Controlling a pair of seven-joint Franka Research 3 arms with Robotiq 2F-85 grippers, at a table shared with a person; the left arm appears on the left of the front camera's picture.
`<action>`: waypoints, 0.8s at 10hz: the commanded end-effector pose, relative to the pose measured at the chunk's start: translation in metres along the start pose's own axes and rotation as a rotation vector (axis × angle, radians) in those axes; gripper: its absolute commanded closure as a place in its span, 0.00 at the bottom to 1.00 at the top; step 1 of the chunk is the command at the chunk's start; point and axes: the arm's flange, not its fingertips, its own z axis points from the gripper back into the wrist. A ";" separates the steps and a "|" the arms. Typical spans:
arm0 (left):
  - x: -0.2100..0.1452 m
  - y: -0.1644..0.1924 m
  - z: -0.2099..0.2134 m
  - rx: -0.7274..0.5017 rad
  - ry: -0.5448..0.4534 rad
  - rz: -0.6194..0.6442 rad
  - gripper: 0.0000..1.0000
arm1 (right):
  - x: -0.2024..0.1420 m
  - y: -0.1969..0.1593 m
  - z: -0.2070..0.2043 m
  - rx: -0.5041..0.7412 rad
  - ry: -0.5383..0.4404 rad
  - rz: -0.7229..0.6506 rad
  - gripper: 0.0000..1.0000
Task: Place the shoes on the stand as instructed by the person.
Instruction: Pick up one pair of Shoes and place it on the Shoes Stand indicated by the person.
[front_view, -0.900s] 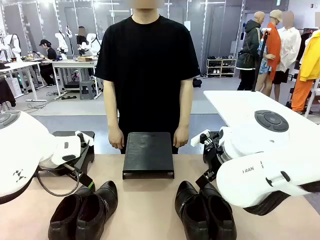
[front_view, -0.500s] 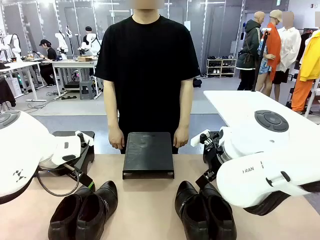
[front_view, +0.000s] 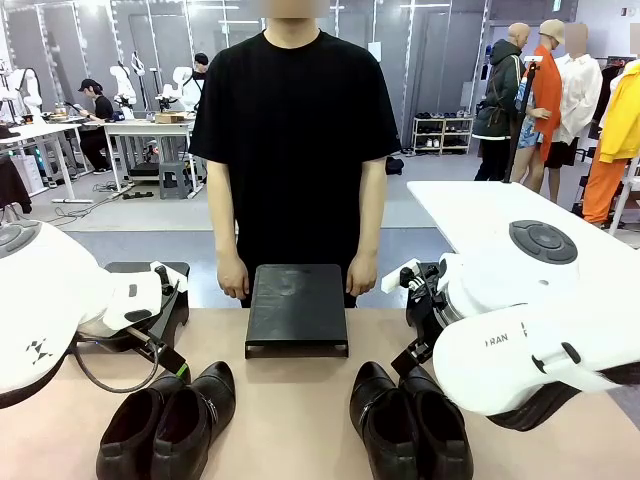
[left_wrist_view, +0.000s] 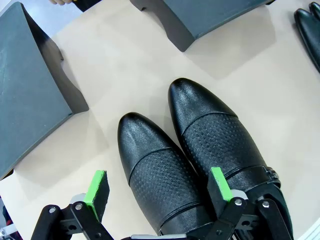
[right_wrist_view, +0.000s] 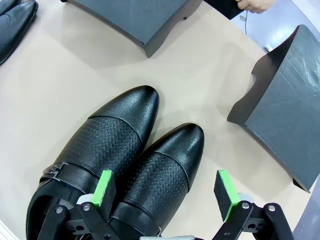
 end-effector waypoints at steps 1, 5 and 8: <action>0.000 0.000 0.000 0.000 0.000 0.000 0.00 | 0.000 0.000 0.000 0.000 0.000 0.000 0.00; 0.038 0.031 0.075 -0.196 -0.073 0.120 0.00 | 0.038 -0.030 0.058 0.104 -0.054 -0.023 0.00; 0.034 0.074 0.136 -0.402 -0.130 0.238 0.00 | 0.032 -0.072 0.114 0.366 -0.117 -0.124 0.00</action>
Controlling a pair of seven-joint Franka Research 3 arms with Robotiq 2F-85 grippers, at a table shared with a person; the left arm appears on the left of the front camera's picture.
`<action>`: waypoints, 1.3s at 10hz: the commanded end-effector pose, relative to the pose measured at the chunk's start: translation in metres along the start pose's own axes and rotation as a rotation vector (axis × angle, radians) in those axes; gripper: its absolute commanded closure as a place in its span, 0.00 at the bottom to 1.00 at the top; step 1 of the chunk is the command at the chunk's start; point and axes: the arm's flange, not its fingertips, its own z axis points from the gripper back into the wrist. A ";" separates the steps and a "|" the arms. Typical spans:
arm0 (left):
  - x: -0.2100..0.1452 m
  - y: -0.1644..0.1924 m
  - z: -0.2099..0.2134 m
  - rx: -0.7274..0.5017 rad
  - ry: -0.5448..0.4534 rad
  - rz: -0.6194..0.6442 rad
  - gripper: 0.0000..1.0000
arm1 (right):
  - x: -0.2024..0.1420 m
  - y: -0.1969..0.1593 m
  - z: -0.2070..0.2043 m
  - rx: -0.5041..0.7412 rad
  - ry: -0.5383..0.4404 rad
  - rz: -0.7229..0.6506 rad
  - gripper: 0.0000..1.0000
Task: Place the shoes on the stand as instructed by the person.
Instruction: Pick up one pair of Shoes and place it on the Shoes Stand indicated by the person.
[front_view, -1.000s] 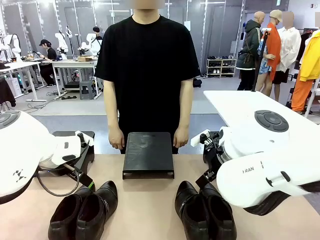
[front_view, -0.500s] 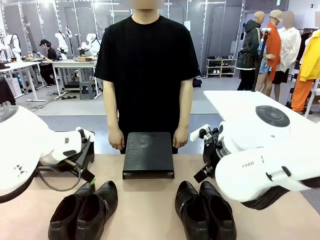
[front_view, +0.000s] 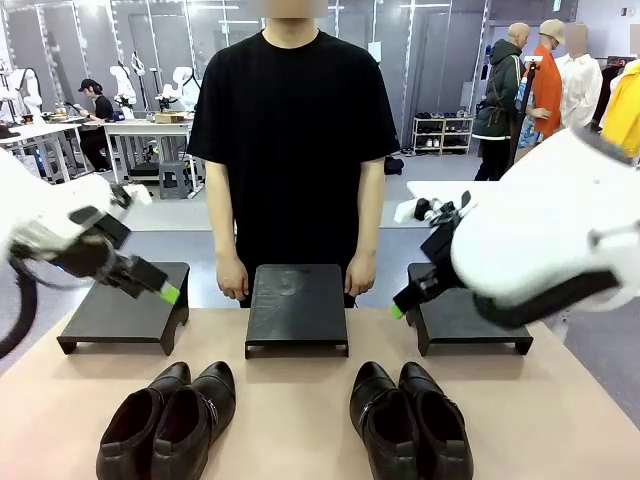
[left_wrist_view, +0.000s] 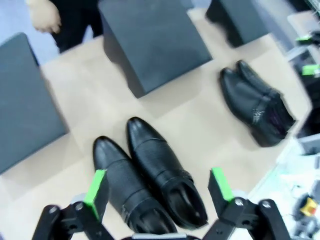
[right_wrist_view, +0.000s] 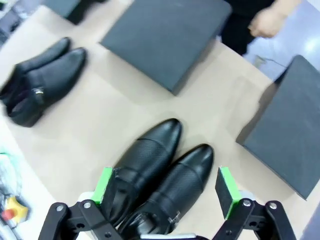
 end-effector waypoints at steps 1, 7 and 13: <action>-0.008 0.030 0.039 -0.218 -0.020 0.128 0.00 | -0.023 -0.045 0.041 0.184 0.026 -0.101 0.00; -0.173 0.144 0.176 -0.608 -0.398 0.497 0.00 | -0.168 -0.158 0.145 0.604 -0.355 -0.451 0.00; -0.309 0.173 0.261 -0.450 -0.692 0.691 0.00 | -0.280 -0.168 0.211 0.480 -0.540 -0.624 0.00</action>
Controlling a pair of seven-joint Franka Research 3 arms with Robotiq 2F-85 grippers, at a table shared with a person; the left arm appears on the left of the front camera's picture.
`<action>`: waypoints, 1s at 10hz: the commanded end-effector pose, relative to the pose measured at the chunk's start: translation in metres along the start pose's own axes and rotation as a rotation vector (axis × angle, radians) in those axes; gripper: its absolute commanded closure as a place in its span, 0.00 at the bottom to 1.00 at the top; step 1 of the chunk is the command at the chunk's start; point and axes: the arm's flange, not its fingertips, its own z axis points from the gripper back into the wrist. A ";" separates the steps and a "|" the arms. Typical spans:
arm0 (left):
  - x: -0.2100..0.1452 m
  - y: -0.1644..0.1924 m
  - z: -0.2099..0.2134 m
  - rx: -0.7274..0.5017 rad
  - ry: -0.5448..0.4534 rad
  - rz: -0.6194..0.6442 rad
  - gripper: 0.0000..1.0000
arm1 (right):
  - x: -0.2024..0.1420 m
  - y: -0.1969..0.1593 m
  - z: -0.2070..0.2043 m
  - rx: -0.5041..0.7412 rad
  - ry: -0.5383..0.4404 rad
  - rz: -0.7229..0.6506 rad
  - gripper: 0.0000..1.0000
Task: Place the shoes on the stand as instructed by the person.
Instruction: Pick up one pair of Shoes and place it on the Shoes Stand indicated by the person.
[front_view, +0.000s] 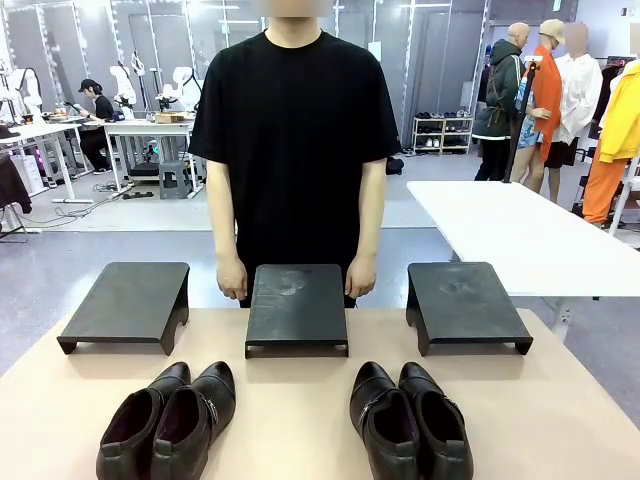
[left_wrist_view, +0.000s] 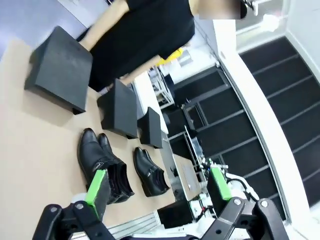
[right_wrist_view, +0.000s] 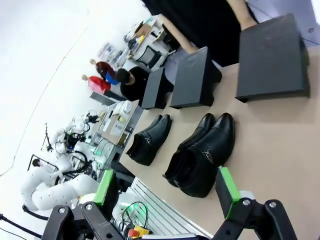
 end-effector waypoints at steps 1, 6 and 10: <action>0.003 0.000 -0.002 -0.001 -0.014 -0.022 0.00 | -0.012 0.007 0.006 -0.037 -0.045 0.022 0.00; -0.003 0.002 0.008 0.014 -0.019 0.003 0.00 | -0.009 0.002 0.016 -0.047 -0.042 -0.012 0.00; -0.003 0.002 0.008 0.014 -0.019 0.003 0.00 | -0.009 0.002 0.016 -0.047 -0.042 -0.012 0.00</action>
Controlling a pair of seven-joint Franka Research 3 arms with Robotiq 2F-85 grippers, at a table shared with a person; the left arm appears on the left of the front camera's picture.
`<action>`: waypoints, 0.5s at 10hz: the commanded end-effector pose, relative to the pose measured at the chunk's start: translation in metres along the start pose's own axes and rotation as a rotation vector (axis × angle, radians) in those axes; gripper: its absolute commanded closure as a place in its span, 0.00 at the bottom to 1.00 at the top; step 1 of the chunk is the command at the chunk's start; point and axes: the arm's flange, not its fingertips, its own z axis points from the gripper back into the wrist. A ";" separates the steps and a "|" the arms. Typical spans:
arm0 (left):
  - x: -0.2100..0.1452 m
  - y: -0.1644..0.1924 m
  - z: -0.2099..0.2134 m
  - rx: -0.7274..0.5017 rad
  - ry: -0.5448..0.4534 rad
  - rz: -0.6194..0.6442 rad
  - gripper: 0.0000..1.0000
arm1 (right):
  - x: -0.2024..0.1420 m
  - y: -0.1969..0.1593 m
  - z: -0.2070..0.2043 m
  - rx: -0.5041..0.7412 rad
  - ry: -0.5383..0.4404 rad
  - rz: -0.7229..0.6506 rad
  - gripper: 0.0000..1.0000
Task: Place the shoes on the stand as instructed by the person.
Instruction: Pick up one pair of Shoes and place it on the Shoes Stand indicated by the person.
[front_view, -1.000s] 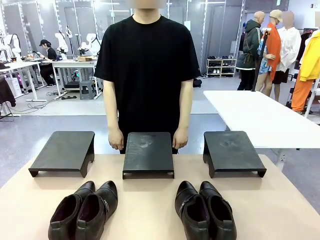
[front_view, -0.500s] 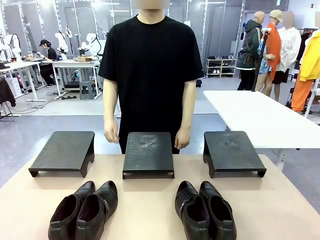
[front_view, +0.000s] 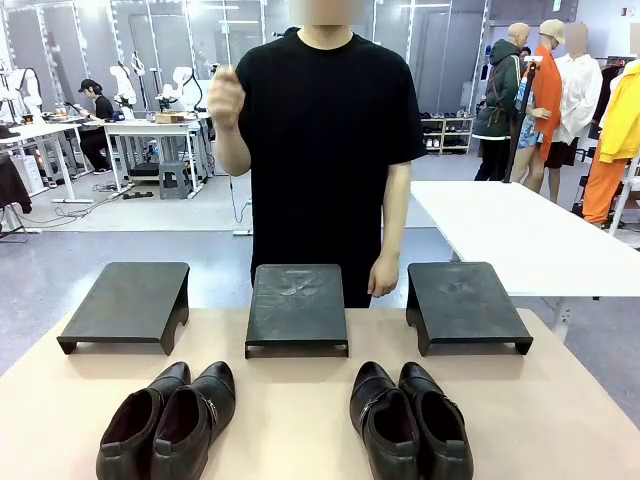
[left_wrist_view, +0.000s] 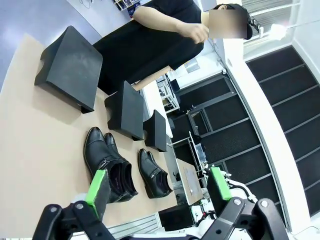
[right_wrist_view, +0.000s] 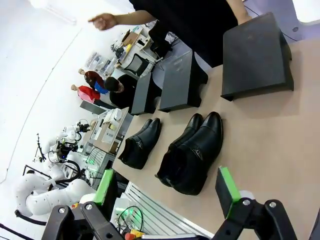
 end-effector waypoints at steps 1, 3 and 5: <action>0.002 0.000 0.001 -0.018 -0.005 -0.021 0.00 | 0.002 0.001 0.001 0.011 -0.010 0.008 0.00; 0.002 0.000 0.001 -0.018 -0.005 -0.021 0.00 | 0.002 0.001 0.001 0.011 -0.010 0.008 0.00; 0.002 0.000 0.001 -0.018 -0.005 -0.021 0.00 | 0.002 0.001 0.001 0.011 -0.010 0.008 0.00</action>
